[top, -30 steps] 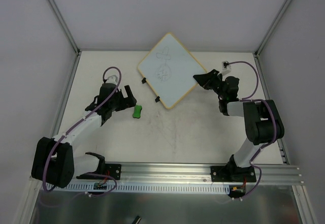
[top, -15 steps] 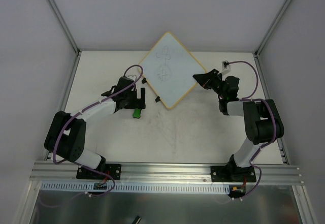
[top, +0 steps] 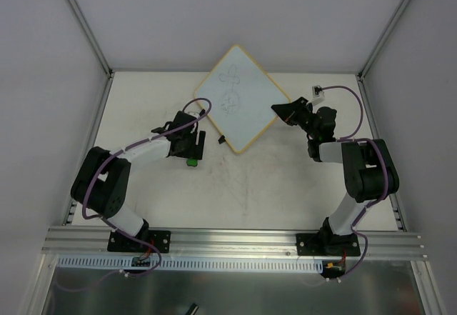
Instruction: Erase the whiteboard
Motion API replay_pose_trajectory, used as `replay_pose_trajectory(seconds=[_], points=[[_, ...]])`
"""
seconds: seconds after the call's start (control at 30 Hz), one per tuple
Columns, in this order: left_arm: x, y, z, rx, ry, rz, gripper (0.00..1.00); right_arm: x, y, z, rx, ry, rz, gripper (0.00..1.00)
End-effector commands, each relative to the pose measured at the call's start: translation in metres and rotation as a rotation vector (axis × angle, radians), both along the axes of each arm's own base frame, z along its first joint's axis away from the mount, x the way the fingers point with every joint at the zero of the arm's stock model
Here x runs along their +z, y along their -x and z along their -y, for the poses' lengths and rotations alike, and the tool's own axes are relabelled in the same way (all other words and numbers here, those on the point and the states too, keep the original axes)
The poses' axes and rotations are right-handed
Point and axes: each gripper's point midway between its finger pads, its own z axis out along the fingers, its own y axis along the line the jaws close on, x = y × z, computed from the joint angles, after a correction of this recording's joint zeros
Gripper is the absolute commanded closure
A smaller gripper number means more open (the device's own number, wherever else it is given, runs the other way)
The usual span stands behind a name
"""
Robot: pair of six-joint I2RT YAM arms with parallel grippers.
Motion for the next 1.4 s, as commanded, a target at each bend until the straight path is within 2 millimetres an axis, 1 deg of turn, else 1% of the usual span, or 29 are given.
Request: replay_pose_trajectory(seconds=[0.0,0.07,0.13,0.17,0.2,0.4,0.5,0.63,0.7,0.73,0.87,1.13,1.23,1.33,1.37], points=[[-0.001,-0.007,-0.003,0.026,-0.046,-0.021,0.28,0.017,-0.008,0.001,0.002,0.032,0.103,1.00],[-0.007,-0.005,0.000,0.024,-0.041,-0.045,0.30,0.017,-0.008,0.001,0.002,0.032,0.105,1.00],[-0.008,-0.007,0.002,0.029,-0.033,-0.046,0.33,0.017,-0.008,0.001,0.002,0.032,0.103,1.00],[-0.009,-0.007,0.002,0.028,-0.033,-0.050,0.40,0.016,-0.008,0.001,0.002,0.032,0.102,1.00],[-0.007,-0.008,0.003,0.026,-0.032,-0.047,0.43,0.017,-0.008,0.001,0.002,0.032,0.103,1.00],[-0.004,-0.010,0.004,0.037,-0.036,-0.034,0.42,0.016,-0.009,0.000,0.008,0.031,0.101,1.00],[-0.002,-0.010,0.005,0.037,-0.039,-0.022,0.39,0.016,-0.009,0.000,0.010,0.031,0.102,1.00],[-0.002,-0.011,0.006,0.037,-0.039,-0.024,0.41,0.017,-0.008,0.000,0.007,0.034,0.108,1.00],[-0.005,-0.010,0.007,0.038,-0.039,-0.035,0.41,0.017,-0.008,0.000,0.007,0.034,0.107,1.00],[-0.005,-0.010,0.008,0.036,-0.037,-0.036,0.44,0.017,-0.008,0.000,0.007,0.034,0.108,1.00],[-0.007,-0.010,0.009,0.038,-0.030,-0.044,0.59,0.017,-0.008,0.000,0.007,0.034,0.107,1.00],[-0.009,-0.009,0.010,0.040,-0.035,-0.052,0.56,0.017,-0.008,0.000,0.007,0.034,0.108,1.00],[-0.011,-0.008,0.011,0.040,-0.033,-0.061,0.64,0.017,-0.009,0.000,0.005,0.035,0.109,1.00],[-0.013,-0.008,0.013,0.034,-0.030,-0.068,0.64,0.017,-0.008,0.000,0.005,0.034,0.107,1.00],[-0.013,-0.007,0.013,0.036,-0.030,-0.071,0.66,0.016,-0.008,0.001,0.004,0.035,0.105,1.00]])
